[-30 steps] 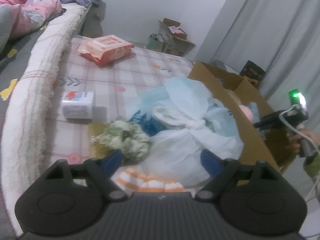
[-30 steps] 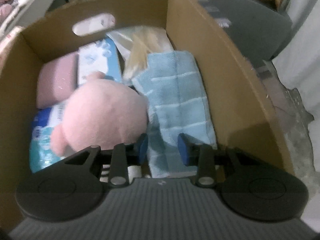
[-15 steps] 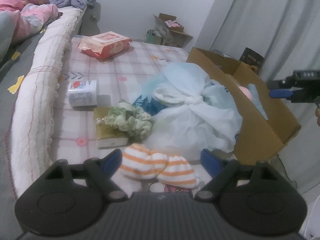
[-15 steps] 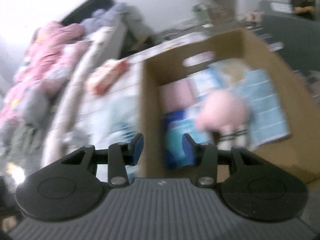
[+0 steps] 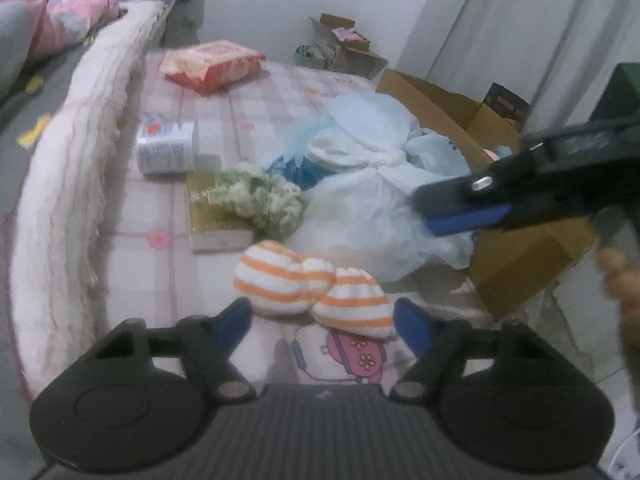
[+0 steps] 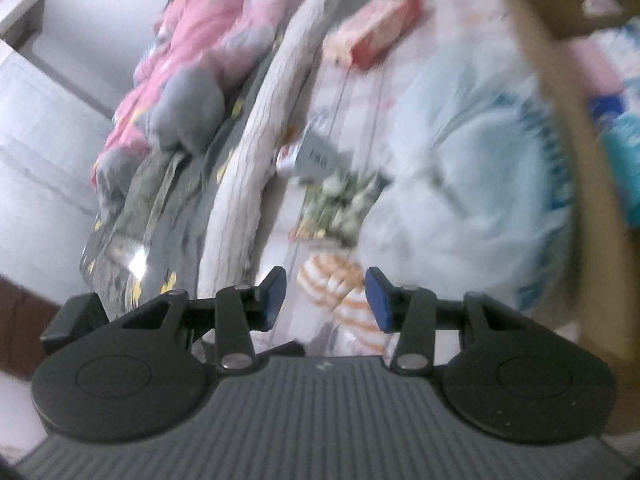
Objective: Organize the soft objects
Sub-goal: 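Reach the right gripper to the orange-and-white striped socks and close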
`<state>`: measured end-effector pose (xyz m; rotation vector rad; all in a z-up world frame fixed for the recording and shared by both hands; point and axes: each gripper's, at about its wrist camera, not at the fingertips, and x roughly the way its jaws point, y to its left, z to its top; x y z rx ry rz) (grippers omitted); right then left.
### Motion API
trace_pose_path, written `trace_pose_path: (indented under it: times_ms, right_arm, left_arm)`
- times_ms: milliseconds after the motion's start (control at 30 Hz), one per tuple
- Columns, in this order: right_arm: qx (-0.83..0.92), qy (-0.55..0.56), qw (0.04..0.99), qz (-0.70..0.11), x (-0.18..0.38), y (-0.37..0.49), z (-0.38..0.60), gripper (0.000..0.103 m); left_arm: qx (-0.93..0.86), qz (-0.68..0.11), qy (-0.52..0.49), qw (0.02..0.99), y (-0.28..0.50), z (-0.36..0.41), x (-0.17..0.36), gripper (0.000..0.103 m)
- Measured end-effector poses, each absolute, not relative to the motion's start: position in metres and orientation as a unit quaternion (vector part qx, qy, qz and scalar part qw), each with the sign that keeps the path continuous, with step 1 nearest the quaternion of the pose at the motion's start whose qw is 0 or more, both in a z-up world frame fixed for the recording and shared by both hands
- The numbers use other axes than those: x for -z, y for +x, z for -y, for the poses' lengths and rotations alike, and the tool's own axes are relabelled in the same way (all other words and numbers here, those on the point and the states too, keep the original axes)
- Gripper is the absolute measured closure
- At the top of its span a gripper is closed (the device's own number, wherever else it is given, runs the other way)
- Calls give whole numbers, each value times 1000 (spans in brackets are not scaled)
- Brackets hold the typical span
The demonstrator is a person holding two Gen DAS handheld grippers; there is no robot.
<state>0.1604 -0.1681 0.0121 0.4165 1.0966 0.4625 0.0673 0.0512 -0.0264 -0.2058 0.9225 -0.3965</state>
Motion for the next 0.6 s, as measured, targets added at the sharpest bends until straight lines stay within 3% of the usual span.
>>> trace_pose_path:
  times_ms: [233, 600]
  right_arm:
    - [-192, 198, 782, -559, 43, 179, 141, 62]
    - [-255, 320, 677, -611, 83, 172, 130, 62]
  left_arm:
    - [200, -463, -127, 854, 68, -55, 40, 31]
    - [184, -468, -134, 854, 66, -73, 44, 31]
